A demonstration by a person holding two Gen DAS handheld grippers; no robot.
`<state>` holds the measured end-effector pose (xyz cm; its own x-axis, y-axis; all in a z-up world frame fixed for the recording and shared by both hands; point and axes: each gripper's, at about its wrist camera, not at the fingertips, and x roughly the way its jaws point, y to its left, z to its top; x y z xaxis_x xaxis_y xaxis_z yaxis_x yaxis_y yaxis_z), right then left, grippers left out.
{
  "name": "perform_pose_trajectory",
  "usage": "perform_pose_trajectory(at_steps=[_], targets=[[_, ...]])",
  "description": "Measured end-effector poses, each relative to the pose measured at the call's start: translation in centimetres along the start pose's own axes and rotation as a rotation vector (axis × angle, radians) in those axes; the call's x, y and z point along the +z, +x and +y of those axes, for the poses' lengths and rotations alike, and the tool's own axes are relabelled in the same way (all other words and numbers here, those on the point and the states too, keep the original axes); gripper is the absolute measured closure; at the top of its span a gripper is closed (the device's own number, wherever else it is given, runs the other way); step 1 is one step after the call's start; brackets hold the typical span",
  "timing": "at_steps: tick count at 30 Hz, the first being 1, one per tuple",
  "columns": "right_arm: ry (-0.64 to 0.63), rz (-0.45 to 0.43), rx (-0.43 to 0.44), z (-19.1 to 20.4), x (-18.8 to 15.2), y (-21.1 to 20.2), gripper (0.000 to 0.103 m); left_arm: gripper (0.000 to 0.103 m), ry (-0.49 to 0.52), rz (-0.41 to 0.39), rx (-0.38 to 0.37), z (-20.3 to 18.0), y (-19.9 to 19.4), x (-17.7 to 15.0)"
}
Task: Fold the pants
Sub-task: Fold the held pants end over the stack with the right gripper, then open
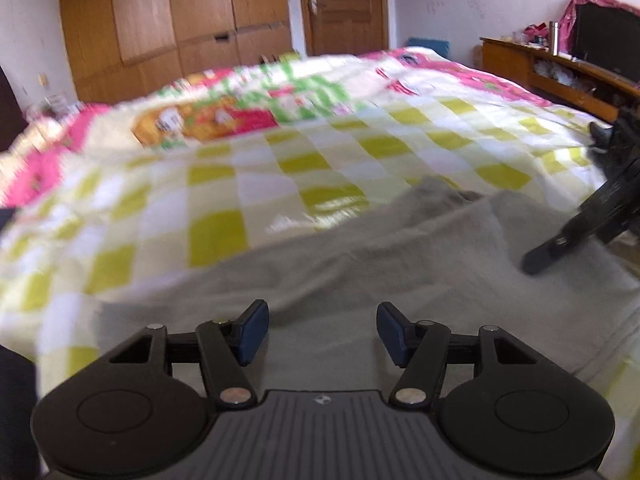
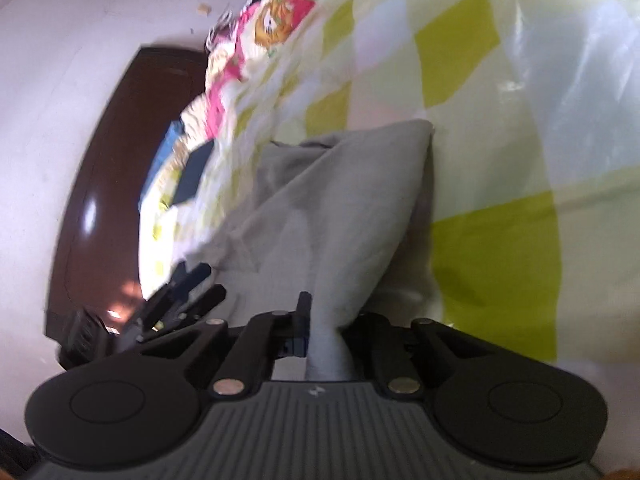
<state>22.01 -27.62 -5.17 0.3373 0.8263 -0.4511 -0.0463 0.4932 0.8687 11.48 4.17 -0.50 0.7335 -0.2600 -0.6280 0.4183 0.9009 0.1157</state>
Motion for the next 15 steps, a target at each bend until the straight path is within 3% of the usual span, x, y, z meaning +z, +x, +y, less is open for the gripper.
perform_pose_trajectory(at_steps=[3,5,6,8,9,11,13,15], targets=[[0.021,-0.033,-0.007,0.7,-0.4,-1.0,0.097,0.031,-0.005,-0.092,0.084,-0.8,-0.4,0.1],[0.028,-0.040,-0.023,1.3,-0.6,-1.2,0.097,0.031,0.093,-0.144,0.158,-2.6,0.1,0.2],[0.034,-0.049,-0.018,1.6,-0.7,-1.3,0.097,0.031,0.150,-0.123,0.183,-3.4,1.2,0.0],[0.043,-0.072,-0.017,2.3,-0.7,-1.5,0.097,0.031,0.176,0.000,0.189,-4.1,4.5,-1.0],[0.037,-0.086,-0.024,2.8,-0.5,-1.7,0.097,0.031,0.159,-0.016,0.194,-4.0,4.7,-1.4],[0.019,-0.100,-0.041,3.8,-0.4,-1.9,0.097,0.033,0.160,-0.049,0.223,-4.1,3.6,-0.4],[0.013,-0.103,-0.052,4.7,-0.2,-1.8,0.097,0.033,0.156,-0.148,0.272,-4.6,1.1,0.6],[0.003,-0.106,-0.063,5.7,-0.1,-1.5,0.097,0.033,0.146,-0.175,0.276,-5.3,-0.4,0.8]])
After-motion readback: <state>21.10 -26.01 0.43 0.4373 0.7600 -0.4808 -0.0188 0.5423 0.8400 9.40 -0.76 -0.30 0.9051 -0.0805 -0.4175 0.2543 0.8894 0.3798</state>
